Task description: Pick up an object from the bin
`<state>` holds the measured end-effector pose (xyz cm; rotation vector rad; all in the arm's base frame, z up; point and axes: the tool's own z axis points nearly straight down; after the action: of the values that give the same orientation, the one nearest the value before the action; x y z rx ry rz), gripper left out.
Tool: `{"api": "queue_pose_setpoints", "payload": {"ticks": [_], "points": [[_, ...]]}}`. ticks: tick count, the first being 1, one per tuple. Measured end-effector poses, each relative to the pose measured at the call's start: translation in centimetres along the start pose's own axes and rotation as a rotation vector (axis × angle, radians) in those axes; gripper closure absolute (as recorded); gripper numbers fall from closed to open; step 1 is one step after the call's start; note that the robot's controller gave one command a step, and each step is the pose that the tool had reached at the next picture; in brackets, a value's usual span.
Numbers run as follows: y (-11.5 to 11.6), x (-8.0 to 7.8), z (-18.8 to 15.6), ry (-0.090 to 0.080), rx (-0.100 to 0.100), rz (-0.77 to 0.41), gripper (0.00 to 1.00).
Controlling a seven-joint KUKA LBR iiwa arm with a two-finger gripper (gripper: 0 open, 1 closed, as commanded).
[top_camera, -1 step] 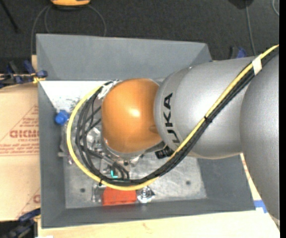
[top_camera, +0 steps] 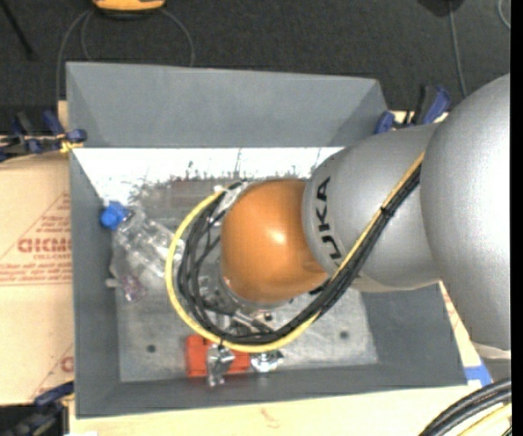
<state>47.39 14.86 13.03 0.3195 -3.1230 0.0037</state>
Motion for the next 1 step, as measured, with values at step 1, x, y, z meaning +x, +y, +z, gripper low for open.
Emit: {"api": "queue_pose_setpoints", "payload": {"ticks": [1], "points": [[-6.49, -0.81, 2.82, -0.001, 0.001, -0.235, 0.00]]}}
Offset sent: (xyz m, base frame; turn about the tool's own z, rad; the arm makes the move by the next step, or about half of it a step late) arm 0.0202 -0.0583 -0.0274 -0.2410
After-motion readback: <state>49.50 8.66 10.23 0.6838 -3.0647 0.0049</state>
